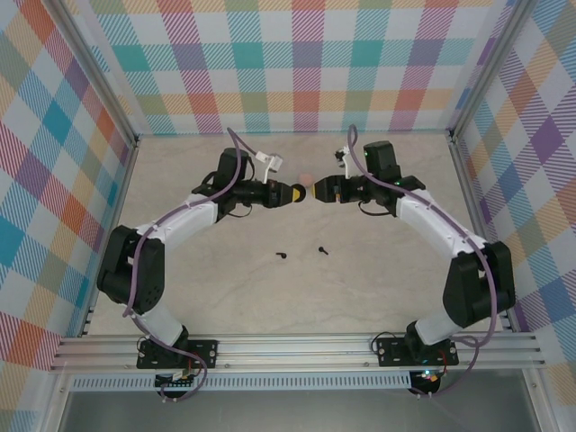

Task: Insert wireless bluetooth earbuds into charging case

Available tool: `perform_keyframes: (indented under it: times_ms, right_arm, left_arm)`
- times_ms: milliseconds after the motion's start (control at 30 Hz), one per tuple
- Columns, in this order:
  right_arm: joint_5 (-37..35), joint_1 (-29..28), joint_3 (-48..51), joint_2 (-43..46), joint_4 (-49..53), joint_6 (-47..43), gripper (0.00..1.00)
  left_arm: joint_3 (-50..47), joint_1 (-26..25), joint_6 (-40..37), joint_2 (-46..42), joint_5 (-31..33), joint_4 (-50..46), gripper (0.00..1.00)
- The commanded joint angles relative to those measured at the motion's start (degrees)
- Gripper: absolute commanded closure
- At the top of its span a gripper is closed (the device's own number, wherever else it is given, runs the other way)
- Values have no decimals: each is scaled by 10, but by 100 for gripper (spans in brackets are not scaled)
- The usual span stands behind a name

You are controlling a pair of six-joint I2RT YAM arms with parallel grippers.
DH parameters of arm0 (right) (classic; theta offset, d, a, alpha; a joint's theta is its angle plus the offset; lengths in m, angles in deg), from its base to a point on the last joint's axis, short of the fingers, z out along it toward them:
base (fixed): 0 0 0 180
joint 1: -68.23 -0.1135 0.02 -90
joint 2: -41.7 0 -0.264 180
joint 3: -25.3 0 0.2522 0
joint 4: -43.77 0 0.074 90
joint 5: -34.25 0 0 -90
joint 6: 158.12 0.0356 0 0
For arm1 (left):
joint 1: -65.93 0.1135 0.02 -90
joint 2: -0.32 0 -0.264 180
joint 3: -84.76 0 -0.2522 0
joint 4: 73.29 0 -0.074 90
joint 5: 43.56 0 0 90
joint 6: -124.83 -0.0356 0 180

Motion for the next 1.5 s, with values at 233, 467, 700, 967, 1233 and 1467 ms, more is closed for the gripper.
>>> perform_keyframes:
  times_ms: [233,467,700,967,1233,1467]
  right_arm:
    - [133,5,-76,21,96,-117,39]
    - [193,5,-99,2,119,-142,39]
    - [247,3,-122,-27,137,-148,43]
    - [252,-3,-137,-40,160,-163,47]
    - [252,-14,-153,-54,173,-168,56]
    - [253,-18,-159,-61,185,-174,61]
  left_arm:
    - [19,6,-100,-65,-126,25,83]
    - [35,-3,-142,-81,-150,-30,83]
    - [41,-9,-148,-84,-155,-44,83]
    - [49,-13,-150,-81,-161,-49,83]
    - [57,-18,-157,-78,-164,-65,83]
    - [63,-19,-157,-76,-163,-70,83]
